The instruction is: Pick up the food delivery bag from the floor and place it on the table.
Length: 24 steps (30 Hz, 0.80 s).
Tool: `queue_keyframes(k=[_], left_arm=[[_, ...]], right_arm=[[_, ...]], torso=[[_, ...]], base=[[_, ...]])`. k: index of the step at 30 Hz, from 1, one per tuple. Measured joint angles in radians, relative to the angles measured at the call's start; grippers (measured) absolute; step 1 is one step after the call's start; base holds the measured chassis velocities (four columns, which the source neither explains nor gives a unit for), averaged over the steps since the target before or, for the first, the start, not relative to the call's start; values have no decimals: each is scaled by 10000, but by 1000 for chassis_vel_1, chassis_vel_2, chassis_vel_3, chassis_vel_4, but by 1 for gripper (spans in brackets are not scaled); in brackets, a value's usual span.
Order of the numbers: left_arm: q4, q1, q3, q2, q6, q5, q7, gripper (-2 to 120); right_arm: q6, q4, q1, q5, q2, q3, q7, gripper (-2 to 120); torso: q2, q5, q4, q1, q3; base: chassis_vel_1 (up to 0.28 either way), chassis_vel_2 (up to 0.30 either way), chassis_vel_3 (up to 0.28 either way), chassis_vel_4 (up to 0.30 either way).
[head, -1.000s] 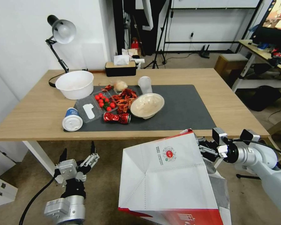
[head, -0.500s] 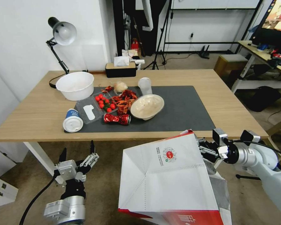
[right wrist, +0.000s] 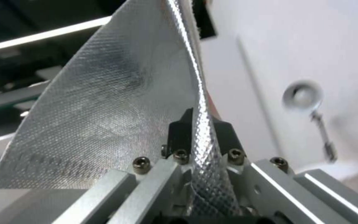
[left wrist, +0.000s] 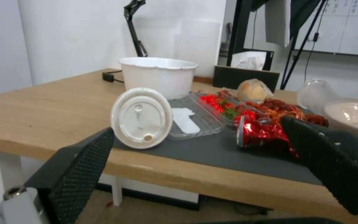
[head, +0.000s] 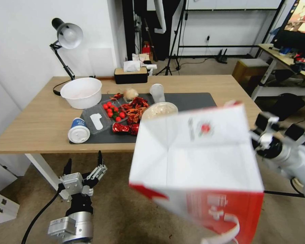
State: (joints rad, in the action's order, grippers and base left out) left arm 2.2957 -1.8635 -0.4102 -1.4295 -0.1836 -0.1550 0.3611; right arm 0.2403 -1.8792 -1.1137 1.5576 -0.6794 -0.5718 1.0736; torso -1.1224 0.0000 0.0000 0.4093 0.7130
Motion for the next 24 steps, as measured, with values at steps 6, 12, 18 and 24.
queue_keyframes(k=[6, 12, 18, 24], left_arm=[[-53, 20, -12, 40, -1, -3, 34, 100], [-126, 37, -13, 47, -7, -6, 90, 100], [-169, 29, -13, 45, -25, -5, 112, 100], [-174, 12, -13, 44, -54, 2, 127, 100]], right_arm=[[-999, -786, 365, 958, 203, -309, -3096, 0], [-2258, -1346, 1257, 1242, 377, -188, -7005, 0], [-2606, -1393, 1696, 994, 481, -35, -9067, 0], [-2696, -1173, 2156, 1007, 578, 26, -10676, 0]], torso=[[12, -1, 0, -6, -6], [23, 0, 1, -10, -13], [29, -1, 0, -12, -15], [34, 0, 0, -14, -19]], base=[[0, 0, 0, 0], [0, 0, 0, 0], [0, 0, 0, 0], [0, 0, 0, 0]])
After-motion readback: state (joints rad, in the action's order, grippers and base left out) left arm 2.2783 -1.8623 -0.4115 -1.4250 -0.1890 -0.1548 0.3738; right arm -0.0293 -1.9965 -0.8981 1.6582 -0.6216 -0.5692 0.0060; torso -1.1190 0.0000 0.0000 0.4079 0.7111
